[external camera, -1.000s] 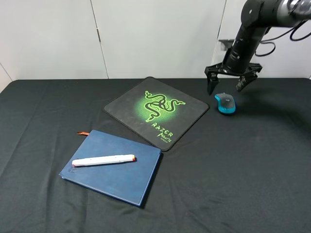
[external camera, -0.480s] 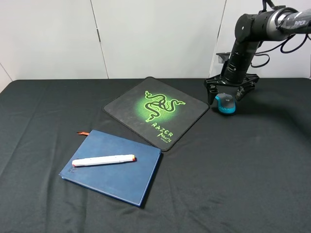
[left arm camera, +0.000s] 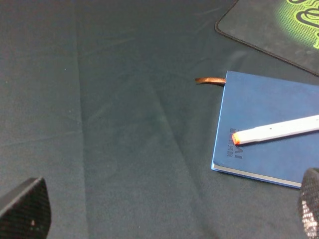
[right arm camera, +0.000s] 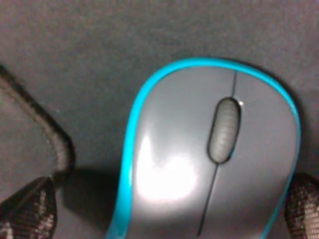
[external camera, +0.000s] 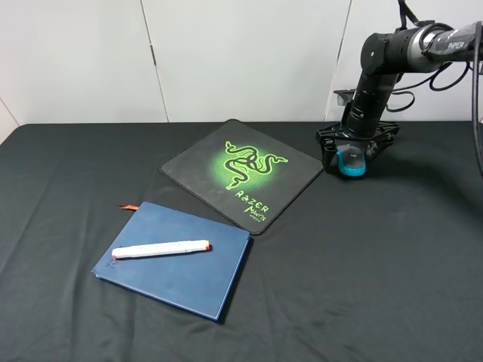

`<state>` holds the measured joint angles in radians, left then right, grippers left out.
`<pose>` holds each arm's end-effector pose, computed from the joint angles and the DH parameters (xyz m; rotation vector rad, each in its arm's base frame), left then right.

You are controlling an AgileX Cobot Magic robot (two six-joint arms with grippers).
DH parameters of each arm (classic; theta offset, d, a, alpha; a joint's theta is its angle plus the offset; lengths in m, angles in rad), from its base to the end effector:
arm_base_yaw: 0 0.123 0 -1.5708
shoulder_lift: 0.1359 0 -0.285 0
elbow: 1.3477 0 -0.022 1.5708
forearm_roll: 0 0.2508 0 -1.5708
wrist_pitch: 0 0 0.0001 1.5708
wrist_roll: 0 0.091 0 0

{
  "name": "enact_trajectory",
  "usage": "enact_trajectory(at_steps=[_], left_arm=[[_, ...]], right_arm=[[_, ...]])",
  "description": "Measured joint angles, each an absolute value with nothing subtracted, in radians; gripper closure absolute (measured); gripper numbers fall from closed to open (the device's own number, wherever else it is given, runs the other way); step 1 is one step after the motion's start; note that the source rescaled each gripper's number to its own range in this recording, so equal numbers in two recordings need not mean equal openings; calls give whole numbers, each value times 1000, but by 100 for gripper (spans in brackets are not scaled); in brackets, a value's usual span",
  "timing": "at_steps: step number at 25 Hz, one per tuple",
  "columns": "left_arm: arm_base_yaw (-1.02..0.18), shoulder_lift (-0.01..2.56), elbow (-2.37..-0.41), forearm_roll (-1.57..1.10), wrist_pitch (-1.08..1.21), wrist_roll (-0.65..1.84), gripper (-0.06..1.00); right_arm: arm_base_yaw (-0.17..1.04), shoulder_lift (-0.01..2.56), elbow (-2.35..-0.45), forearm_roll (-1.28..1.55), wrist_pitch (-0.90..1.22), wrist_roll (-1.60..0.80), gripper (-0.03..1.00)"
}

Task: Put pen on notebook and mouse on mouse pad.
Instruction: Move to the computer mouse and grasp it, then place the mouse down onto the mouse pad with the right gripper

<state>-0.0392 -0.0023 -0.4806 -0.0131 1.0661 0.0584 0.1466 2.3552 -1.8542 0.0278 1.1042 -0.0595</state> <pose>-0.0033 -0.0009 0.2715 0.1013 2.0642 -0.0039 0.4646 0.0709 0.1240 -0.2996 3.0751 0.0424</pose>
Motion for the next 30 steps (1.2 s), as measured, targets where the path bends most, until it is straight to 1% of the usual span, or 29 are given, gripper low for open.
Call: enact_trajectory(at_steps=[3,4,6,9,10,11,22,30], left_arm=[[-39,-2,-481,-13,1066,58,-5],[-39,-2,-481,-13,1066,58,-5],[-39,-2,-481,-13,1066,58,-5],[-39,-2,-481,-13,1066,58,-5],[-39,-2,-481,-13,1066,58,-5],[-39,-2,-481,-13,1066,58,-5],[-39,-2,-481,-13,1066,58,-5],[-39,-2,-481,-16,1066,58,-5]], right_arm=[[147,2355,-1854,16,1104,-56,-2],[147,2355,-1854,12,1104,-56,5],[147,2356,-1854,10,1104,-55,31],[147,2356,-1854,9,1104,-53,87],[147,2356,-1854,9,1104,-52,97],[147,2356,-1854,9,1103,-52,96],[147,2355,-1856,9,1109,-52,96],[147,2304,-1959,55,1210,-52,96]])
